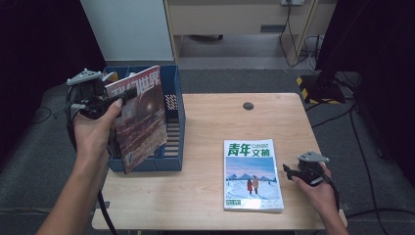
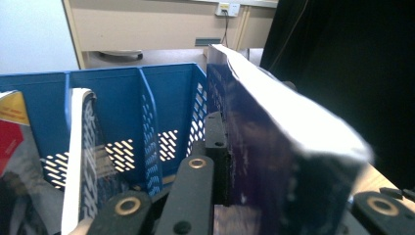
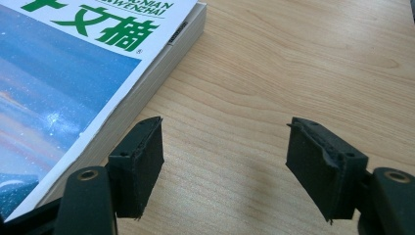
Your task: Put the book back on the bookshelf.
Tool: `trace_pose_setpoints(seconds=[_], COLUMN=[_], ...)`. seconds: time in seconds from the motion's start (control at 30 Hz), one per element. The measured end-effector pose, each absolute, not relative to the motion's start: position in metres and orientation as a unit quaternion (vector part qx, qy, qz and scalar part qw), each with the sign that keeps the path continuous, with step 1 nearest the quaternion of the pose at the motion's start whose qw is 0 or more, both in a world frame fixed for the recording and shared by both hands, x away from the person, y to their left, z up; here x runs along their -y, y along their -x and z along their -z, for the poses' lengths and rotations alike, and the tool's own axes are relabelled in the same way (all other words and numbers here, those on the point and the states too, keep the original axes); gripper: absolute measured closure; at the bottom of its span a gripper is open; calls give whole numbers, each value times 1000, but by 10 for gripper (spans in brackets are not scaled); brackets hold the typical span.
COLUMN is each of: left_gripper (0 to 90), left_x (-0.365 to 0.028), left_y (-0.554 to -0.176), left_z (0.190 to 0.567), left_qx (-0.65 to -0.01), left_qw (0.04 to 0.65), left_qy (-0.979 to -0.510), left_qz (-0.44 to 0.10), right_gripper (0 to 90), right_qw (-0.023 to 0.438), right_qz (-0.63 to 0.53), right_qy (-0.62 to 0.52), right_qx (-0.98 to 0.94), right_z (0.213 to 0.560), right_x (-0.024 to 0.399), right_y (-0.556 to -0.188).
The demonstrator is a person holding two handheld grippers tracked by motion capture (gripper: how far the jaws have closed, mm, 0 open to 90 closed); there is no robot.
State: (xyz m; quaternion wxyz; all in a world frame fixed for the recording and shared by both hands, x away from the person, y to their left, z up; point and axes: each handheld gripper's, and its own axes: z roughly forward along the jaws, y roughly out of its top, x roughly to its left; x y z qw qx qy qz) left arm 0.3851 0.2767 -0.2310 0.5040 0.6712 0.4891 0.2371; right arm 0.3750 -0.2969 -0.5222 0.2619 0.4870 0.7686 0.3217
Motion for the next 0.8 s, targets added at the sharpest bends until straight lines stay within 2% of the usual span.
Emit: trace_pose_setpoints(seconds=[0.8], left_gripper=[836], left_x=[-294], left_y=[-389], left_z=[228], left_qx=[-515], left_qw=[489], left_qy=[-650], left_qz=[-270], right_gripper=[300], right_qw=[261], right_qz=[-320], right_qy=[-484], right_qx=[-772], right_z=[523], right_x=[296], right_y=[-375])
